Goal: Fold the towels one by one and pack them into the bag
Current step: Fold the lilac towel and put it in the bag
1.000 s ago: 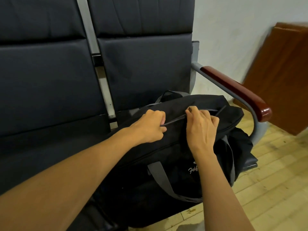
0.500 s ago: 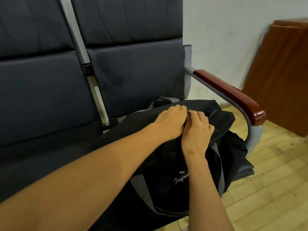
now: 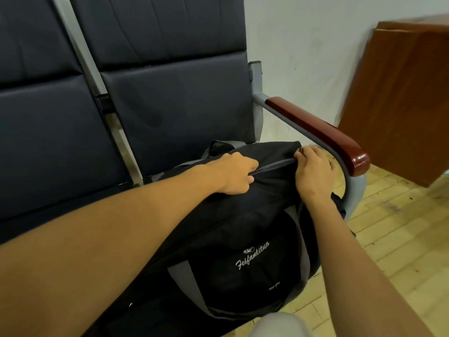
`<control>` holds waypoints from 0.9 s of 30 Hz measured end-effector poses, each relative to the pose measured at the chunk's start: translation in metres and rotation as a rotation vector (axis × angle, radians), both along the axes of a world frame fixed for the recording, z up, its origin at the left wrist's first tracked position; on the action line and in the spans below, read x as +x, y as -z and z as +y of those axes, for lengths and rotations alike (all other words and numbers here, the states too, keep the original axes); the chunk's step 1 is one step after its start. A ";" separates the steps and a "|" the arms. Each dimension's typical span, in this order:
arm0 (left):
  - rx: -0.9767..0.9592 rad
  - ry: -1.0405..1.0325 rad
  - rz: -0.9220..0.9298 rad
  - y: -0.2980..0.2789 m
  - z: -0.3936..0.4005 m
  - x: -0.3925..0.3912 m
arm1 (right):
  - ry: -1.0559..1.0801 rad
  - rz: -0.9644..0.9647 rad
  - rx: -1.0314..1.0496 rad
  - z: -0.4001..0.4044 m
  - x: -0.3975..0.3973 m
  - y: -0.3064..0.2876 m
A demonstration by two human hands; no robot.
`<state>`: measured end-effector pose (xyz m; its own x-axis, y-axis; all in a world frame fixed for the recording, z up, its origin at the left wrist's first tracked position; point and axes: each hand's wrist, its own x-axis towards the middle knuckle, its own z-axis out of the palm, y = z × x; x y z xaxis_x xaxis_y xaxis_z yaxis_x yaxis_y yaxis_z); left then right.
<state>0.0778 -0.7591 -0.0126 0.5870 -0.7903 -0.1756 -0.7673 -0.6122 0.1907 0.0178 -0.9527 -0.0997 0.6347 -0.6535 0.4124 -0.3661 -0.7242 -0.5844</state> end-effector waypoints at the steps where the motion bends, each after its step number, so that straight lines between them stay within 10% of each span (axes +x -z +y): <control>1: 0.008 0.002 0.005 -0.002 -0.001 0.002 | -0.004 0.023 0.012 -0.007 0.001 -0.005; 13: -0.005 0.011 0.049 -0.004 0.004 0.006 | 0.167 0.285 0.408 -0.065 0.014 -0.003; 22: 0.017 -0.178 0.123 -0.013 0.058 0.018 | 0.059 0.363 -0.199 -0.005 -0.005 -0.021; 27: -0.087 -0.301 0.040 -0.031 0.108 0.019 | -0.125 0.353 -0.190 0.063 0.006 -0.053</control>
